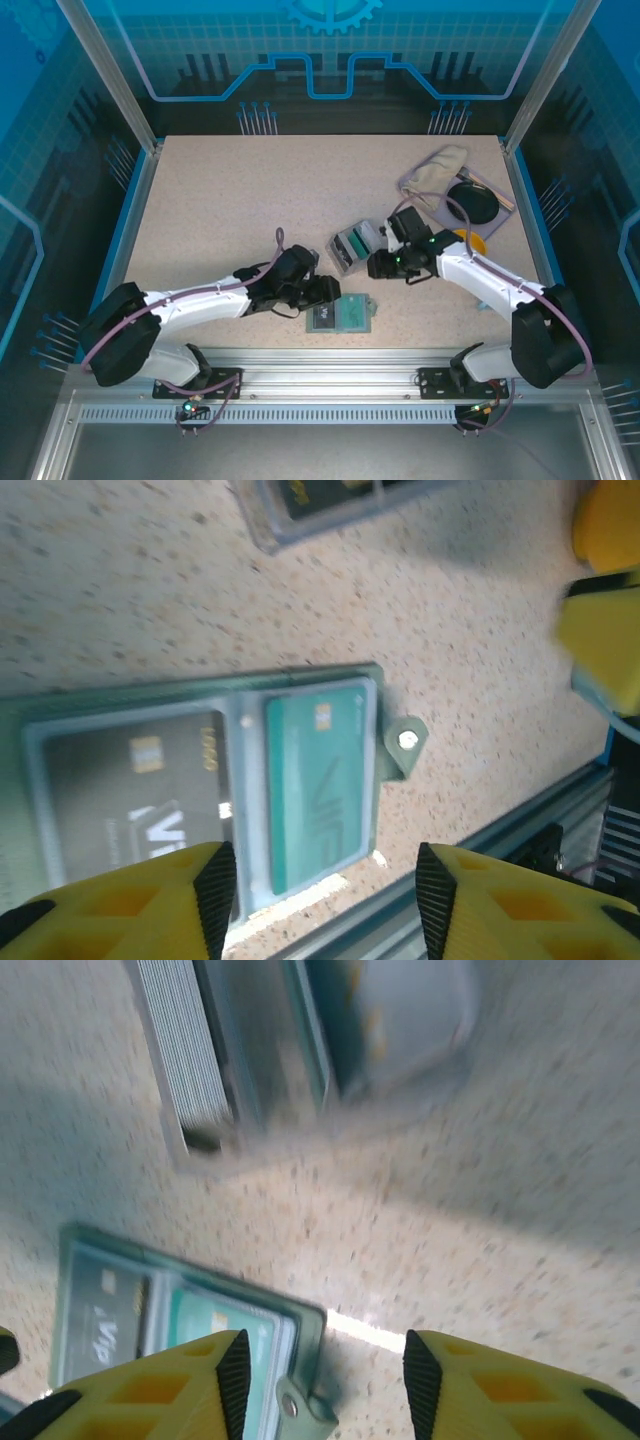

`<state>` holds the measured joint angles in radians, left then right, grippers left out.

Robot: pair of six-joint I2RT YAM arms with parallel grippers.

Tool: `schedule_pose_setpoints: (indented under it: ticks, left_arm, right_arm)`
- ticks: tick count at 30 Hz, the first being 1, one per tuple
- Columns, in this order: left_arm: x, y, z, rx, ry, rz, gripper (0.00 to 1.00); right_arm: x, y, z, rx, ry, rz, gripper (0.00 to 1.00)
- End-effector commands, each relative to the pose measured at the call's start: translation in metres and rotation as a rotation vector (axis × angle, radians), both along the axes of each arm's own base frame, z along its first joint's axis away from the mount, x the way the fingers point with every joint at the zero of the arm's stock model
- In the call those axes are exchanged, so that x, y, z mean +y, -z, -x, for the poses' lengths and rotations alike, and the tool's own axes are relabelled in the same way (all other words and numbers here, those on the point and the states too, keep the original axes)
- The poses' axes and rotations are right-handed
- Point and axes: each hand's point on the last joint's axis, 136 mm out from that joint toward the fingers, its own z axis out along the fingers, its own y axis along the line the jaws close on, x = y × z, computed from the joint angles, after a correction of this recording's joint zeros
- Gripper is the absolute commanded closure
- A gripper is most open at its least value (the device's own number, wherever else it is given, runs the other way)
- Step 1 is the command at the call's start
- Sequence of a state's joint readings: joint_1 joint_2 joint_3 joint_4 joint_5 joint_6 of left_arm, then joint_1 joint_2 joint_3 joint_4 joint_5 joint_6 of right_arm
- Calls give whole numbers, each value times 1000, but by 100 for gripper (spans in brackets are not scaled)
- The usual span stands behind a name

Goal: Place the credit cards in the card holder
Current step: Pick up the credit card from the storage box.

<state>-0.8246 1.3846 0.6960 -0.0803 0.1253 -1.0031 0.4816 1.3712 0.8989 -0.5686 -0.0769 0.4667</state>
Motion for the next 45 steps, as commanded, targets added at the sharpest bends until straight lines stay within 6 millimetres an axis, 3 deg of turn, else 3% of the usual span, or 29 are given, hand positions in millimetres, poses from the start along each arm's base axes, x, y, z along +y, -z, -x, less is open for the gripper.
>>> schedule_pose_setpoints:
  ticks: [1,6,10,15,24,28,32,35,45]
  left_arm:
    - [26,5,-22,21,-112,-59,45]
    - [29,-1,-56,59,-194,7,44]
    - [23,-3,-65,67,-193,21,42]
    - [23,2,-64,86,-191,16,42]
    - [26,3,-62,91,-196,13,41]
    - [26,3,-61,93,-196,11,41]
    - [28,1,-60,92,-198,11,41]
    - [30,0,-58,88,-202,7,41]
    - [42,1,-50,86,-222,-17,40]
  right_arm:
    - [-4,-21,-24,-77,-49,77,61]
    - [14,-21,-52,-80,-130,135,67]
    - [24,-15,-71,-74,-166,172,67]
    - [34,-1,-84,-47,-204,219,69]
    - [40,18,-89,-18,-250,303,70]
    - [43,18,-87,-14,-257,296,78]
    - [42,16,-86,-15,-258,301,81]
    - [45,11,-84,-18,-267,278,91]
    - [46,-28,-78,-101,-234,251,93]
